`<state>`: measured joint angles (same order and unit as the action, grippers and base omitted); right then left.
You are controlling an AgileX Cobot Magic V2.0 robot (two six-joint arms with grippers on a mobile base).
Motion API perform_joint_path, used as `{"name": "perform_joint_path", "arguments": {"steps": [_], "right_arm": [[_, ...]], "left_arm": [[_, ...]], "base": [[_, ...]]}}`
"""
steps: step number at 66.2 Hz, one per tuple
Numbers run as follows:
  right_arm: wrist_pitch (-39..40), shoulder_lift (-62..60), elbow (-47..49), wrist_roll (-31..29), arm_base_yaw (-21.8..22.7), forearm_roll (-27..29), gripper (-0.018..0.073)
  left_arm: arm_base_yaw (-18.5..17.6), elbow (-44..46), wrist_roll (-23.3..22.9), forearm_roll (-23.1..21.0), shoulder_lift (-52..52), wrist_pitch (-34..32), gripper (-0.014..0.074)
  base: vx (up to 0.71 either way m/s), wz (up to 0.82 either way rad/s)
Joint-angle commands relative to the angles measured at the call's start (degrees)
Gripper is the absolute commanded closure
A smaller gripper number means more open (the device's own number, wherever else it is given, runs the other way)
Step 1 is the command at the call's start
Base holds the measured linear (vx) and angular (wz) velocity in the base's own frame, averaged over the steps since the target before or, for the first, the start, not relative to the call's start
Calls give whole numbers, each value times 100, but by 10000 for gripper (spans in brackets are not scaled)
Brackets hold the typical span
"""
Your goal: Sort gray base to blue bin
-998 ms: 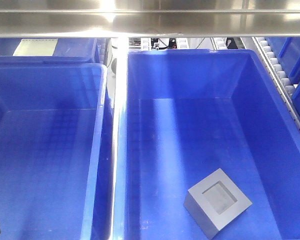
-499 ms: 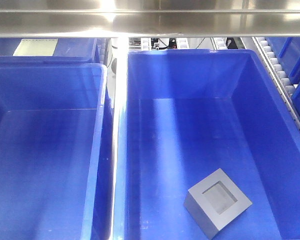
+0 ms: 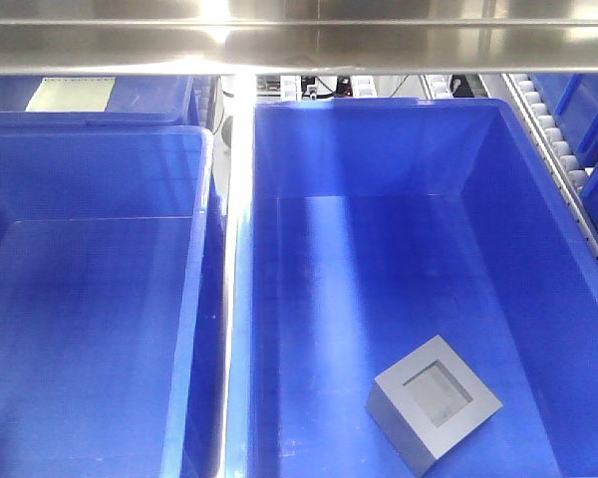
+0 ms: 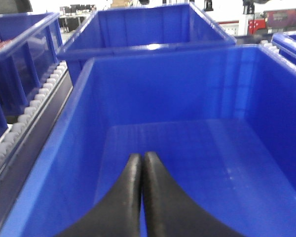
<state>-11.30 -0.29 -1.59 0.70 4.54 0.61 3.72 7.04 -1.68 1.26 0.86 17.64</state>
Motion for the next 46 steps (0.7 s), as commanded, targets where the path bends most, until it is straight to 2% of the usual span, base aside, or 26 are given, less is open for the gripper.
{"name": "perform_joint_path", "arguments": {"steps": [1,15,25,46], "right_arm": [[270,103,-12,-70,14,-21,564],[270,103,-12,-70,14,-21,564],[270,103,-12,-70,14,-21,564],[270,103,-12,-70,14,-21,564]], "left_arm": [[14,-69,-14,-22,69,-813,604],[14,-748,-14,-26,69,-1476,604],[14,-741,-14,-26,69,-1021,604],[14,-735,-14,-26,64,-930,604]], "base": [[0,0],[0,0],[0,0],[0,0]]}}
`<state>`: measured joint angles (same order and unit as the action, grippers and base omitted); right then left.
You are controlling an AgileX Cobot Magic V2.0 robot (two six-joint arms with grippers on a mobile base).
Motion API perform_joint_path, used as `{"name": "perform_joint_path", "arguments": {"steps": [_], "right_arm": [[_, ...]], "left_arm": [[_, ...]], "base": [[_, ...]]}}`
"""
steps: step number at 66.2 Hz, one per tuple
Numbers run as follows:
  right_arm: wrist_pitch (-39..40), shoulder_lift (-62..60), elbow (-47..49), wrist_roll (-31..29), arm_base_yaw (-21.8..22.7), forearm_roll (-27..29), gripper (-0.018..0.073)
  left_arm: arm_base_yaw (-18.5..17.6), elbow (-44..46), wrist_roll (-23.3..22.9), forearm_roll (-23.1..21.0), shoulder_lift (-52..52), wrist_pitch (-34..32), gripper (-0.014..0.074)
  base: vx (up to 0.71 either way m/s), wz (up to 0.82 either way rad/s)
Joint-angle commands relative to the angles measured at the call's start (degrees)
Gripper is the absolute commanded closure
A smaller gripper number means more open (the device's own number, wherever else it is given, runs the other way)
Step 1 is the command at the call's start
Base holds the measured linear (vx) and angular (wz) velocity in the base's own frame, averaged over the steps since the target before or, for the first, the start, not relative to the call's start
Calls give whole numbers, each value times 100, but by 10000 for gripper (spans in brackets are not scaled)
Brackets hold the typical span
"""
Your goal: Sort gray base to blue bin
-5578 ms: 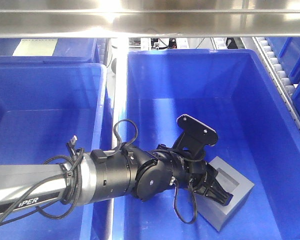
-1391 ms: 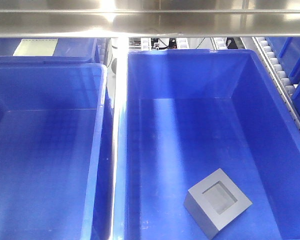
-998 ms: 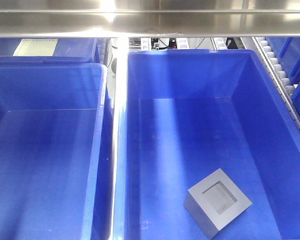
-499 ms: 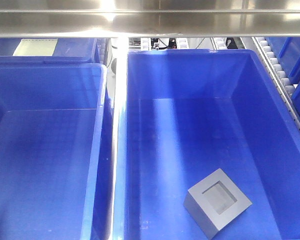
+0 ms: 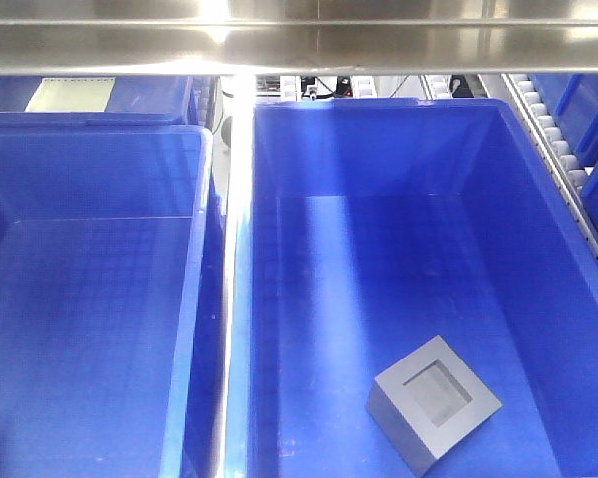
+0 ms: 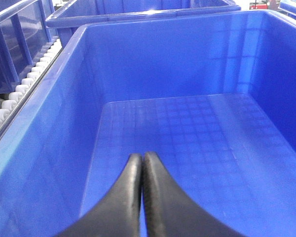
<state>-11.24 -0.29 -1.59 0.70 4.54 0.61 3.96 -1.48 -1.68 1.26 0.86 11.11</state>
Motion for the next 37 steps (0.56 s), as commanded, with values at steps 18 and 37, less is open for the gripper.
{"name": "perform_joint_path", "arguments": {"steps": [18,37], "right_arm": [[265,103,-12,-70,14,-21,564],[265,103,-12,-70,14,-21,564]], "left_arm": [[-10,117,-14,-26,64,-276,604],[-10,117,-14,-26,64,-276,604]], "base": [[0,0],[0,0]]}}
